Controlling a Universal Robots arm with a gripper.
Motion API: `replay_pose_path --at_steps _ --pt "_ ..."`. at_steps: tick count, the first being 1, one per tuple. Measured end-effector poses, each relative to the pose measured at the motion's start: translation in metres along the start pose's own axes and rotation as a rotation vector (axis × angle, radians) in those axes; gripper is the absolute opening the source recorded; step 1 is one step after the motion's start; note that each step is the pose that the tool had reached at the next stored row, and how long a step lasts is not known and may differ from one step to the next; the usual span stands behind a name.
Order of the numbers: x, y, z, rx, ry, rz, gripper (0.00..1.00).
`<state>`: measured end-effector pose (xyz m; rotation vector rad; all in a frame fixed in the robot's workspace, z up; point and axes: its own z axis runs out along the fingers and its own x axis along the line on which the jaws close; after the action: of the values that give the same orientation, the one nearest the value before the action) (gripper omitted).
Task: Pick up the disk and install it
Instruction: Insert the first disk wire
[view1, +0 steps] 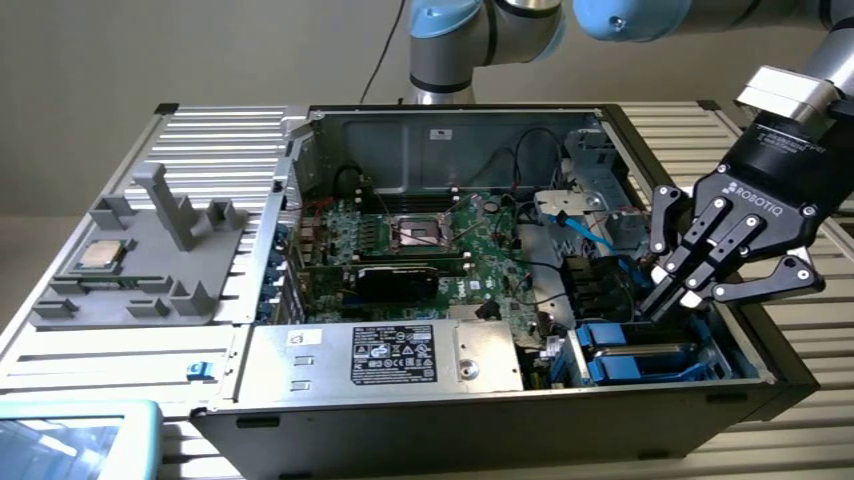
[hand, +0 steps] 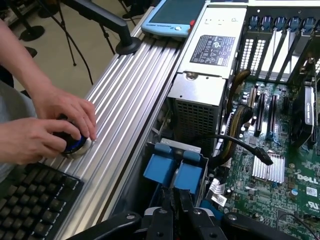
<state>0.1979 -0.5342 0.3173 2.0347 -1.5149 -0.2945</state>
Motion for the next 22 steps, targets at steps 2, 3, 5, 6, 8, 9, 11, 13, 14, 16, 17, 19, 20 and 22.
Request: replay_pose_path --at_steps 2,3,5,6,8,9,11,13,14,16,17,19,20,22 --pt "-0.0002 -0.0009 0.0012 -0.0001 0.0004 0.000 0.16" --pt "-0.0003 -0.0013 0.0018 -0.0001 0.0006 0.000 0.16" --pt "-0.0004 -0.0020 0.0025 -0.0001 0.0009 0.000 0.16" --pt "-0.0004 -0.0025 0.0028 -0.0001 0.0010 0.000 0.16" --pt "-0.0004 -0.0034 0.0032 0.0000 0.0012 -0.001 0.16" --pt "-0.0004 -0.0039 0.0035 -0.0001 0.0014 -0.001 0.16" --pt "-0.0006 -0.0048 0.0041 -0.0002 0.0022 -0.001 0.16" --pt "-0.0010 -0.0056 0.0048 -0.0003 0.0031 -0.001 0.16" --pt "-0.0012 -0.0058 0.0050 -0.0003 0.0033 -0.001 0.16" --pt "-0.0013 -0.0061 0.0050 -0.0004 0.0036 -0.001 0.16" --pt "-0.0011 -0.0065 0.0048 -0.0003 0.0038 -0.001 0.16" --pt "-0.0010 -0.0069 0.0046 -0.0004 0.0035 -0.001 0.16" --pt "-0.0008 -0.0069 0.0046 -0.0004 0.0036 -0.001 0.16" --pt "-0.0007 -0.0071 0.0049 -0.0004 0.0037 -0.001 0.16"
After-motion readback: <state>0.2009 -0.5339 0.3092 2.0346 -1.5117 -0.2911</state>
